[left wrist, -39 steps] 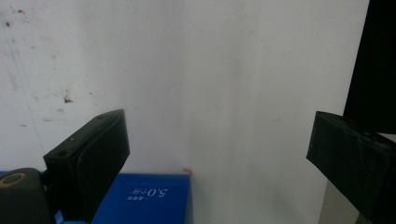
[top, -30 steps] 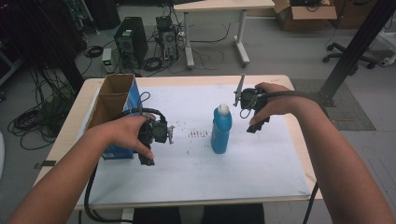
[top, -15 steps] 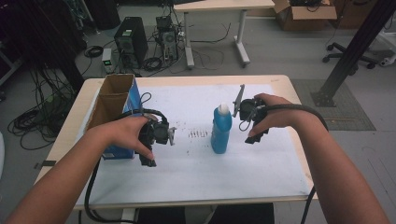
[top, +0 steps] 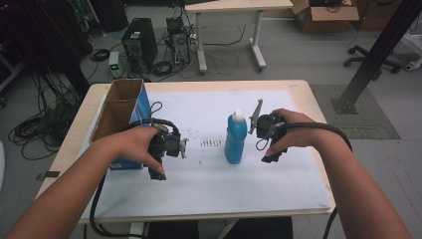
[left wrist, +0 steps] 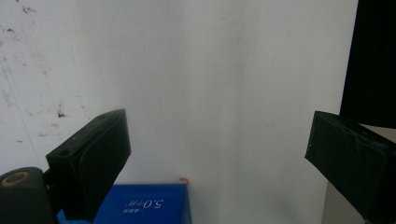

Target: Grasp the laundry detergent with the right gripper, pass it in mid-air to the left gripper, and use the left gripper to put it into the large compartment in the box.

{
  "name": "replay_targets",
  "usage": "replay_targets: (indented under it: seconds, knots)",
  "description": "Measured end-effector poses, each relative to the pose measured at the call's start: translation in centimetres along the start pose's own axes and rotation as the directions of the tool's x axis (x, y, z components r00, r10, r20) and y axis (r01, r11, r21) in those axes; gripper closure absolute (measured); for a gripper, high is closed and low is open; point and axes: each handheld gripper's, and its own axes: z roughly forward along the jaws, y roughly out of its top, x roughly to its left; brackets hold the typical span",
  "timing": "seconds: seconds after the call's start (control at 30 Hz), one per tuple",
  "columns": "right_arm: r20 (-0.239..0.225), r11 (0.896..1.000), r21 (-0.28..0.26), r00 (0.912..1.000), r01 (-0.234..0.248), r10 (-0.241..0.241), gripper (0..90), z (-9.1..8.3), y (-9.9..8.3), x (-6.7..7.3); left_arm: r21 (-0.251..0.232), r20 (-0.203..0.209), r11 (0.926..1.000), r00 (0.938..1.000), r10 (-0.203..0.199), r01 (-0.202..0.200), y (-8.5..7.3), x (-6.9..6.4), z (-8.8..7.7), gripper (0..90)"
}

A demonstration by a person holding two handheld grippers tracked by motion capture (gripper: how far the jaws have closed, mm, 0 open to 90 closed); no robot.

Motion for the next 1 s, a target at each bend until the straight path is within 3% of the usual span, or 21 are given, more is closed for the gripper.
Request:
replay_targets:
  seconds: [0.23,0.73,0.87,1.0]
  knots:
    - [-0.003,1.0,-0.017,0.9999,-0.011,0.011,4.0,0.4,0.0,0.6,0.012,-0.009,0.9999,0.9999,-0.008,0.008,-0.1,-0.1,0.0,6.9]
    - [-0.018,0.987,-0.134,0.996,-0.09,0.088,4.1,2.8,-0.5,1.7,0.011,-0.012,0.9999,0.9999,-0.005,0.005,-0.5,-0.4,0.2,6.9]
    - [-0.011,0.977,-0.175,0.9921,-0.125,0.125,4.1,3.3,-0.5,2.0,0.01,-0.015,0.9999,0.9999,-0.003,0.003,-0.6,-0.4,0.2,6.9]
    - [-0.008,0.953,-0.235,0.9807,-0.192,0.195,3.9,3.9,-0.7,2.5,0.009,-0.016,0.9999,0.9999,-0.005,0.005,-0.6,-0.5,0.3,6.9]
